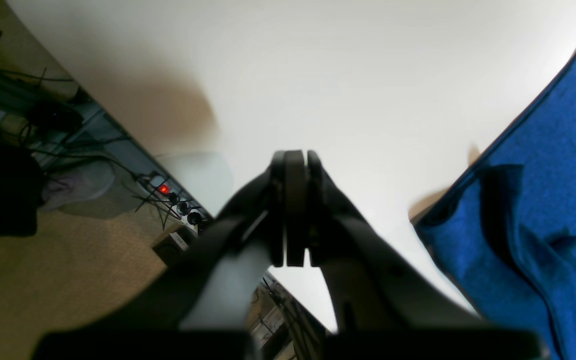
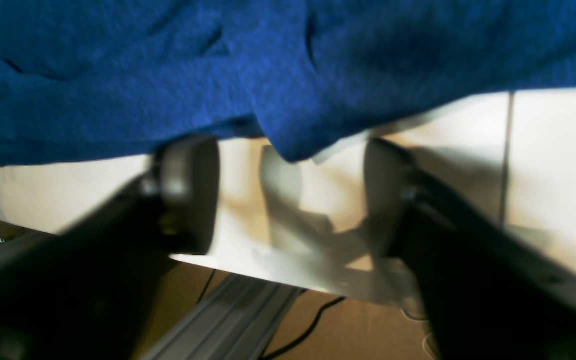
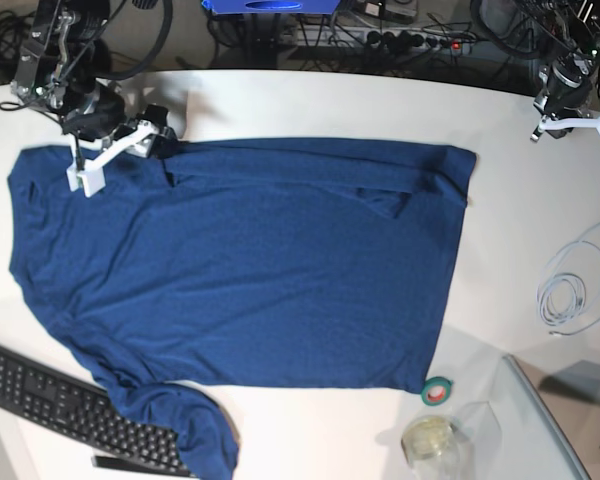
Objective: Layout the t-shirt on the table in an organized manner, then fold the t-shirt properly
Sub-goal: 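Release the shirt with both grippers and lift them away, then move the right gripper along the shirt edge toward its corner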
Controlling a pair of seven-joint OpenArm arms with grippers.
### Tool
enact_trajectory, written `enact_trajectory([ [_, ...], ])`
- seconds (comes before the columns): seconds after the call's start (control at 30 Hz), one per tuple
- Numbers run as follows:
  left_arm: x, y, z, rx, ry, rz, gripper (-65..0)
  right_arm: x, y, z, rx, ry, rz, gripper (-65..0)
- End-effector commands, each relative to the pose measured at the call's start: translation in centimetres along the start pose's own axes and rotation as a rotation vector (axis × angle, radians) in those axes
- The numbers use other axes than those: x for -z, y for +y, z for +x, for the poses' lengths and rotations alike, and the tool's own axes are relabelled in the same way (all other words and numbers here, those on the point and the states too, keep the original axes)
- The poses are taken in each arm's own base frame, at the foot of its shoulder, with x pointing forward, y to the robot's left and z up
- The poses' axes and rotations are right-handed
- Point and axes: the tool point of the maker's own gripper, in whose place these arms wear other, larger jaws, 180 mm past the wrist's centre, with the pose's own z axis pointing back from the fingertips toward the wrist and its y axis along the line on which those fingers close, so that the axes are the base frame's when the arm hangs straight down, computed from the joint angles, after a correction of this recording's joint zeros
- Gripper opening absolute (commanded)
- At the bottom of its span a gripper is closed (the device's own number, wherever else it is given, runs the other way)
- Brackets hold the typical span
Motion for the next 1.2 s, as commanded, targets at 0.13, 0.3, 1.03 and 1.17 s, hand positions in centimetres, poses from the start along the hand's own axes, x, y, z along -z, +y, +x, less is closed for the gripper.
enact_trajectory([
  [0.13,-0.2,0.0,1.2,0.012,-0.036,-0.004,-65.0,-0.1,0.6,1.5,-0.008,-0.035,0.020,-38.0],
  [0.3,-0.2,0.1,1.2,0.011,-0.036,-0.003,-65.0,-0.1,0.7,1.7,-0.009,-0.039,0.021,-45.3],
  [1.03,-0.3,0.2,1.2,0.009,-0.036,0.000,-65.0,0.2,2.6,7.4,-0.024,-0.096,0.040,-64.8],
  [1.17,-0.3,0.3,1.3,0.010,-0.037,0.001,-65.0,0.2,3.0,8.3,-0.029,-0.095,0.048,-64.8],
])
